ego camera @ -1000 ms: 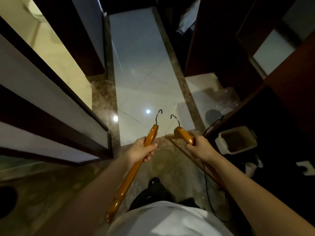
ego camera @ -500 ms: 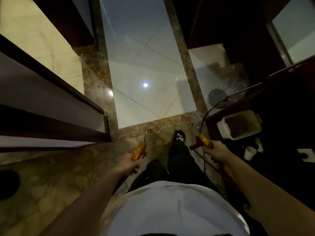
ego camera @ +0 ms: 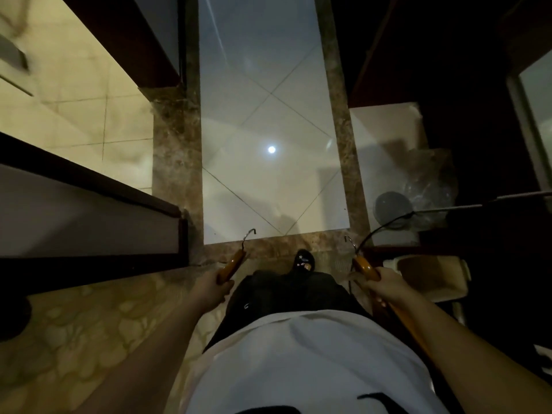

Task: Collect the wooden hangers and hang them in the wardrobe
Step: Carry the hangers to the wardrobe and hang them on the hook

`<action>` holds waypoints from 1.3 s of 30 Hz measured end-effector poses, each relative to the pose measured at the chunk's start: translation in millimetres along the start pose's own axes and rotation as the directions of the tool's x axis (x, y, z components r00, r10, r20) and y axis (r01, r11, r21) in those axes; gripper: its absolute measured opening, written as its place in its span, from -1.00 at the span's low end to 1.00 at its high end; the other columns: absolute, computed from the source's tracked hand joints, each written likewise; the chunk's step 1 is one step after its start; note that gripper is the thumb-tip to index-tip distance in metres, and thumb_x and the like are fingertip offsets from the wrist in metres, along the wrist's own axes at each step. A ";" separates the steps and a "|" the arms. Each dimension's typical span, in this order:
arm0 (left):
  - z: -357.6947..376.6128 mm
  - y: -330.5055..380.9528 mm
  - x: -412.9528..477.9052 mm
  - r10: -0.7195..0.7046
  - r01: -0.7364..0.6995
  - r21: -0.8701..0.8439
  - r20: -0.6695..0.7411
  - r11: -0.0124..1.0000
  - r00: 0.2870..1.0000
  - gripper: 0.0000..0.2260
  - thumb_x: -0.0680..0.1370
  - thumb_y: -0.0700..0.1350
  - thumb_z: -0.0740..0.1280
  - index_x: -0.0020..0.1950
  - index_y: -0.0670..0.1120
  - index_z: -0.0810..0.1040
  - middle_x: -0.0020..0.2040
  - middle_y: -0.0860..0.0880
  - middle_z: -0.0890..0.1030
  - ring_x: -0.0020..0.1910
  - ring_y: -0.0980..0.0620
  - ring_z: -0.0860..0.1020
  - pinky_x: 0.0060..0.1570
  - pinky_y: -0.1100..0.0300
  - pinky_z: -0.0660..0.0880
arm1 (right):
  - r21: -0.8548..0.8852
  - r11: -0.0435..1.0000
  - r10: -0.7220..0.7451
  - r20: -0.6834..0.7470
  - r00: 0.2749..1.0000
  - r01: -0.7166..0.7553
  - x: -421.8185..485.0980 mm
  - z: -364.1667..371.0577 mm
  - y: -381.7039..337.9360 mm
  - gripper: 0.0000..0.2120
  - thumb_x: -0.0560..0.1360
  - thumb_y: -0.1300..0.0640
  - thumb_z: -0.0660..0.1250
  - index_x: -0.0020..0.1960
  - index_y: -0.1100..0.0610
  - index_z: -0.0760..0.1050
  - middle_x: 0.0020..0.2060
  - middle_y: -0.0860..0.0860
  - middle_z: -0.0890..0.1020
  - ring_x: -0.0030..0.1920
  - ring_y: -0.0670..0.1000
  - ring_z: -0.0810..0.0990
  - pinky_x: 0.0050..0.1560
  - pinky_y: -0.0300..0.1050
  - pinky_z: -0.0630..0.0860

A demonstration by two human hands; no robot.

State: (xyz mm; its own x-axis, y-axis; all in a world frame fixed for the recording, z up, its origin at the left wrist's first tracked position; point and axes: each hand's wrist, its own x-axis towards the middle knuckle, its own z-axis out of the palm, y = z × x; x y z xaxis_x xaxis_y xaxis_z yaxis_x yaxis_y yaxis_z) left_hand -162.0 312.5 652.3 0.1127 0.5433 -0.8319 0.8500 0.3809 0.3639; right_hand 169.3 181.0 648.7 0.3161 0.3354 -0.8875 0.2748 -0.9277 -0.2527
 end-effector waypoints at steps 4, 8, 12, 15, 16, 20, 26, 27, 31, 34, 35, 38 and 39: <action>-19.9 25.3 15.3 -0.024 0.021 -0.069 -0.041 0.997 0.999 -0.74 0.56 -0.19 0.26 0.24 -0.20 0.45 -0.23 -0.05 0.53 -0.31 0.07 0.50 -0.37 0.31 0.40 | -0.067 0.995 -0.078 0.033 0.996 0.080 24.1 -25.5 -49.9 -0.79 0.50 0.15 0.28 0.10 0.19 0.50 -0.05 0.16 0.58 -0.01 0.18 0.56 0.02 0.04 0.51; -48.1 41.2 32.6 -0.041 0.029 -0.101 -0.120 0.994 0.992 -0.82 0.56 -0.19 0.27 0.16 -0.15 0.46 -0.25 -0.03 0.52 -0.31 0.08 0.49 -0.36 0.33 0.37 | -0.040 0.979 -0.195 0.084 0.977 0.199 43.4 -44.0 -121.5 -0.78 0.52 0.12 0.28 0.13 0.18 0.46 -0.11 0.12 0.57 -0.11 0.11 0.57 -0.09 -0.04 0.50; -86.5 48.7 64.1 -0.125 0.102 -0.163 -0.139 0.981 0.982 -0.83 0.54 -0.18 0.29 0.12 -0.16 0.49 -0.23 -0.09 0.55 -0.31 0.02 0.52 -0.35 0.27 0.44 | -0.063 0.961 -0.263 0.095 0.960 0.269 69.0 -63.4 -204.2 -0.71 0.49 0.19 0.28 0.20 0.18 0.40 -0.11 0.10 0.53 -0.13 0.12 0.55 -0.07 0.04 0.54; -122.3 57.3 92.7 -0.183 0.153 -0.206 -0.134 0.966 0.974 -0.85 0.54 -0.18 0.28 0.07 -0.21 0.51 -0.22 -0.12 0.56 -0.26 -0.03 0.54 -0.25 0.19 0.48 | -0.067 0.946 -0.310 0.099 0.945 0.318 88.6 -72.1 -265.4 -0.67 0.51 0.18 0.27 0.26 0.15 0.37 0.00 0.10 0.52 -0.03 0.13 0.57 0.03 0.06 0.56; -135.4 61.6 102.7 -0.185 0.158 -0.206 -0.121 0.966 0.975 -0.86 0.55 -0.19 0.27 0.07 -0.21 0.51 -0.22 -0.12 0.56 -0.26 -0.03 0.53 -0.23 0.17 0.48 | -0.059 0.944 -0.318 0.089 0.944 0.323 94.5 -75.0 -283.5 -0.65 0.51 0.18 0.27 0.28 0.15 0.36 0.03 0.11 0.52 -0.04 0.11 0.57 0.04 0.05 0.57; -192.8 86.2 143.1 -0.177 0.156 -0.213 -0.083 0.964 0.981 -0.84 0.55 -0.23 0.25 0.10 -0.24 0.48 -0.24 -0.13 0.52 -0.31 -0.01 0.48 -0.30 0.19 0.43 | -0.046 0.955 -0.291 0.043 0.956 0.292 115.2 -88.7 -342.3 -0.59 0.51 0.20 0.28 0.34 0.16 0.32 0.01 0.07 0.49 -0.14 0.02 0.54 0.01 0.02 0.56; -279.6 160.1 201.2 -0.059 0.057 -0.020 -0.119 0.998 0.991 -0.88 0.54 -0.14 0.29 0.05 -0.12 0.49 -0.19 -0.09 0.57 -0.21 -0.03 0.56 -0.19 0.13 0.53 | -0.028 0.981 -0.192 0.001 0.981 0.192 135.2 -117.2 -385.7 -0.63 0.52 0.26 0.25 0.31 0.23 0.33 -0.23 0.02 0.47 -0.27 0.00 0.49 -0.27 -0.19 0.46; -290.8 174.3 209.6 -0.032 0.033 0.010 -0.112 0.999 0.993 -0.87 0.54 -0.13 0.29 0.07 -0.11 0.49 -0.18 -0.09 0.56 -0.20 -0.03 0.55 -0.15 0.10 0.53 | -0.020 0.986 -0.168 -0.002 0.986 0.168 138.0 -123.9 -388.7 -0.66 0.52 0.27 0.25 0.29 0.23 0.34 -0.25 0.03 0.47 -0.30 0.00 0.48 -0.30 -0.20 0.44; -317.9 237.1 239.7 0.106 -0.094 0.133 -0.085 0.987 0.991 -0.82 0.53 -0.13 0.30 0.12 -0.12 0.50 -0.18 -0.09 0.57 -0.21 -0.01 0.53 -0.12 0.10 0.50 | 0.065 0.998 -0.025 -0.021 0.999 0.026 152.5 -156.2 -389.0 -0.72 0.52 0.23 0.24 0.23 0.21 0.39 -0.29 0.14 0.51 -0.36 0.05 0.48 -0.33 -0.13 0.45; -325.3 292.0 263.6 0.167 -0.162 0.085 -0.053 0.983 0.985 -0.88 0.54 -0.16 0.29 0.07 -0.05 0.46 -0.22 -0.04 0.54 -0.27 0.04 0.51 -0.24 0.23 0.48 | 0.099 0.994 0.042 -0.035 0.999 -0.038 173.0 -182.5 -386.6 -0.70 0.50 0.10 0.29 0.21 0.16 0.42 -0.21 0.18 0.59 -0.29 0.10 0.57 -0.30 -0.08 0.50; -328.1 311.4 273.3 0.186 -0.182 0.072 -0.046 0.981 0.982 -0.89 0.55 -0.16 0.28 0.05 -0.03 0.44 -0.24 -0.01 0.52 -0.28 0.07 0.50 -0.29 0.29 0.44 | 0.109 0.993 0.055 -0.047 0.997 -0.050 181.3 -192.3 -390.4 -0.71 0.50 0.08 0.29 0.19 0.15 0.44 -0.20 0.19 0.61 -0.28 0.11 0.59 -0.30 -0.09 0.50; -336.6 367.4 303.8 0.251 -0.248 0.075 -0.027 0.966 0.968 -0.91 0.55 -0.14 0.28 0.03 -0.02 0.44 -0.23 0.01 0.54 -0.23 0.05 0.53 -0.27 0.34 0.43 | 0.178 0.980 0.099 -0.073 0.992 -0.085 204.2 -225.8 -411.6 -0.79 0.52 0.11 0.26 0.09 0.19 0.49 -0.26 0.19 0.60 -0.31 0.11 0.55 -0.30 -0.10 0.47; -339.8 385.4 313.8 0.258 -0.256 0.071 -0.021 0.964 0.966 -0.92 0.55 -0.14 0.28 0.03 -0.02 0.44 -0.22 -0.01 0.55 -0.22 0.05 0.54 -0.26 0.33 0.44 | 0.194 0.977 0.106 -0.071 0.992 -0.090 214.3 -238.8 -420.8 -0.82 0.52 0.15 0.24 0.08 0.19 0.51 -0.28 0.19 0.58 -0.31 0.11 0.54 -0.29 -0.10 0.45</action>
State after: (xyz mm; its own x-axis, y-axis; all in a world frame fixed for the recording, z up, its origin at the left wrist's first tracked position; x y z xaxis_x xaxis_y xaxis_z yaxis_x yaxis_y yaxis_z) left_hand 26.1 884.1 673.8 0.3178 0.6387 -0.7007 0.8271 0.1746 0.5342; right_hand 338.2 682.4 656.9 0.4070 0.2464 -0.8796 0.0642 -0.9683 -0.2415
